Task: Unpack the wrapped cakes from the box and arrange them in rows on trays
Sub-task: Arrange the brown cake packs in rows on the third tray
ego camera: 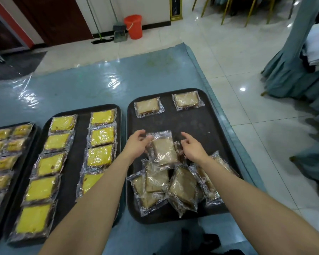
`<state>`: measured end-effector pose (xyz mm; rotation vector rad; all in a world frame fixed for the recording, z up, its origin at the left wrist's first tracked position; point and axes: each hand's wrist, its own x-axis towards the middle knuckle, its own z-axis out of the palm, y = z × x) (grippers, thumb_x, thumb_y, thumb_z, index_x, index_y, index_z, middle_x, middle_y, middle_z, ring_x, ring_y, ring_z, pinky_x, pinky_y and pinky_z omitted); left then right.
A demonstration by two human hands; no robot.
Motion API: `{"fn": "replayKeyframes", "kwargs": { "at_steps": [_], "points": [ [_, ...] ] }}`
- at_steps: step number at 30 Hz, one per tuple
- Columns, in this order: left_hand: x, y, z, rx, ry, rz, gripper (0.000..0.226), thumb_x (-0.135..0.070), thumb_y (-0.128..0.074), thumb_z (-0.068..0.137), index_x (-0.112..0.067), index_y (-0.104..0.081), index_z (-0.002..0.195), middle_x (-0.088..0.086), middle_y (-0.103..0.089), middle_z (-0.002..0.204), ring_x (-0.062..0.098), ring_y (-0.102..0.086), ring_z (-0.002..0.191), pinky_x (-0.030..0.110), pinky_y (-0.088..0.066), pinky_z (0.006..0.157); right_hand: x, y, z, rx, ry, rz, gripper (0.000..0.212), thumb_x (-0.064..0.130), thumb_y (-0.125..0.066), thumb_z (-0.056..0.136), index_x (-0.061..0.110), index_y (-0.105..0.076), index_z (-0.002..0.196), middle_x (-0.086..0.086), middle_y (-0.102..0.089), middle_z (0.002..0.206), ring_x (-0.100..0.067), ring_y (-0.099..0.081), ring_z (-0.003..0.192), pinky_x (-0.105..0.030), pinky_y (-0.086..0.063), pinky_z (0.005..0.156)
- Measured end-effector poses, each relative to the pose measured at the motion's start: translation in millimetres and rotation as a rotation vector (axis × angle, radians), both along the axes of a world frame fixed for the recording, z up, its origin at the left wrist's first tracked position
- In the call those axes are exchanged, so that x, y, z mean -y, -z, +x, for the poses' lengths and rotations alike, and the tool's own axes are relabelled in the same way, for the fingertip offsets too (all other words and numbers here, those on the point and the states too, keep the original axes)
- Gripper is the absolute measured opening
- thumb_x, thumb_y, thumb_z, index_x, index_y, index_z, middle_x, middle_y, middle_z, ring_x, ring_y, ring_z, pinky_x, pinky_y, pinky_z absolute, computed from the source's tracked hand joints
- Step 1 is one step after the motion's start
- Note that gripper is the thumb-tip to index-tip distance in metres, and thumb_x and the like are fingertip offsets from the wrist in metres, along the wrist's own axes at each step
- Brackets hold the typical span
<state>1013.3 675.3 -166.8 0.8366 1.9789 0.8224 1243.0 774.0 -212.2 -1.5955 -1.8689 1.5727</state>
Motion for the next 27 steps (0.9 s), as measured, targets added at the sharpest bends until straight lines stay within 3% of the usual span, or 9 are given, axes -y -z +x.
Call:
{"fn": "replayKeyframes", "kwargs": {
  "at_steps": [4, 6, 8, 11, 14, 17, 20, 22, 27],
  "points": [
    [11, 21, 9, -0.172, 0.197, -0.165, 0.072, -0.050, -0.086, 0.088, -0.030, -0.049, 0.147, -0.010, -0.065, 0.126, 0.018, -0.065, 0.118, 0.041, -0.054, 0.106, 1, -3, -4, 0.095, -0.140, 0.018, 0.079, 0.002, -0.043, 0.099, 0.035, -0.027, 0.169, 0.006, -0.035, 0.171, -0.025, -0.054, 0.141, -0.034, -0.051, 0.097],
    [10, 30, 10, -0.206, 0.258, -0.188, 0.083, -0.039, -0.083, 0.085, -0.035, -0.046, 0.159, -0.016, -0.063, 0.130, 0.024, -0.058, 0.132, 0.048, -0.048, 0.115, 0, -7, -9, 0.107, -0.172, 0.010, 0.087, -0.001, -0.046, 0.095, 0.035, -0.021, 0.170, 0.007, -0.035, 0.171, -0.024, -0.062, 0.130, -0.037, -0.054, 0.088],
    [5, 35, 12, -0.257, 0.312, -0.162, 0.084, -0.029, -0.075, 0.090, -0.050, -0.037, 0.162, -0.019, -0.062, 0.143, 0.024, -0.052, 0.143, 0.054, -0.042, 0.121, -1, -11, -11, 0.103, -0.166, 0.003, 0.091, 0.000, -0.051, 0.095, 0.033, -0.015, 0.172, 0.004, -0.042, 0.167, -0.017, -0.070, 0.105, -0.033, -0.056, 0.070],
    [-10, 29, 25, -0.227, 0.317, -0.019, 0.084, -0.012, -0.063, 0.102, -0.067, -0.030, 0.157, -0.019, -0.054, 0.159, 0.020, -0.064, 0.133, 0.054, -0.055, 0.108, -3, -14, -7, 0.153, -0.137, 0.056, 0.105, 0.007, -0.063, 0.093, 0.031, 0.003, 0.172, -0.010, -0.063, 0.145, -0.017, -0.070, 0.090, -0.036, -0.058, 0.072],
    [-26, 23, 41, -0.347, 0.363, 0.028, 0.085, 0.000, -0.055, 0.100, -0.053, -0.031, 0.161, -0.014, -0.054, 0.160, 0.027, -0.057, 0.138, 0.049, -0.054, 0.103, -9, -12, 1, 0.256, -0.233, 0.105, 0.108, 0.021, -0.073, 0.089, 0.027, -0.003, 0.171, -0.010, -0.073, 0.119, -0.026, -0.071, 0.098, -0.036, -0.056, 0.075],
    [-29, 18, 48, -0.705, 0.411, 0.030, 0.061, -0.041, -0.069, 0.098, -0.030, -0.045, 0.153, -0.003, -0.060, 0.145, 0.026, -0.052, 0.137, 0.047, -0.041, 0.115, -14, -7, 9, 0.429, -0.312, 0.164, 0.073, 0.031, -0.081, 0.085, 0.017, -0.047, 0.149, -0.012, -0.070, 0.128, -0.031, -0.067, 0.112, -0.034, -0.053, 0.085],
    [-19, 13, 45, -0.815, 0.469, -0.158, 0.090, -0.095, -0.062, 0.070, -0.030, -0.051, 0.133, -0.002, -0.049, 0.128, 0.023, -0.056, 0.118, 0.046, -0.050, 0.103, -14, -3, 11, 0.488, -0.283, 0.201, 0.045, 0.040, -0.085, 0.080, 0.017, -0.061, 0.111, -0.008, -0.073, 0.110, -0.027, -0.068, 0.097, -0.038, -0.058, 0.081],
    [-11, 12, 41, -0.756, 0.527, -0.271, 0.109, -0.103, -0.064, 0.055, -0.032, -0.046, 0.136, -0.001, -0.044, 0.128, 0.026, -0.064, 0.105, 0.045, -0.058, 0.091, -15, 0, 13, 0.518, -0.285, 0.226, 0.041, 0.044, -0.087, 0.080, 0.017, -0.065, 0.102, -0.006, -0.074, 0.102, -0.026, -0.069, 0.094, -0.039, -0.059, 0.081],
    [-12, 18, 30, -0.630, 0.456, -0.150, 0.083, -0.062, -0.091, 0.076, -0.031, -0.055, 0.144, -0.006, -0.045, 0.126, 0.019, -0.063, 0.103, 0.038, -0.056, 0.095, -15, 1, 16, 0.369, -0.307, 0.239, 0.099, 0.055, -0.089, 0.079, 0.026, -0.036, 0.158, -0.009, -0.057, 0.141, -0.034, -0.064, 0.121, -0.045, -0.055, 0.099]
  ]
}}
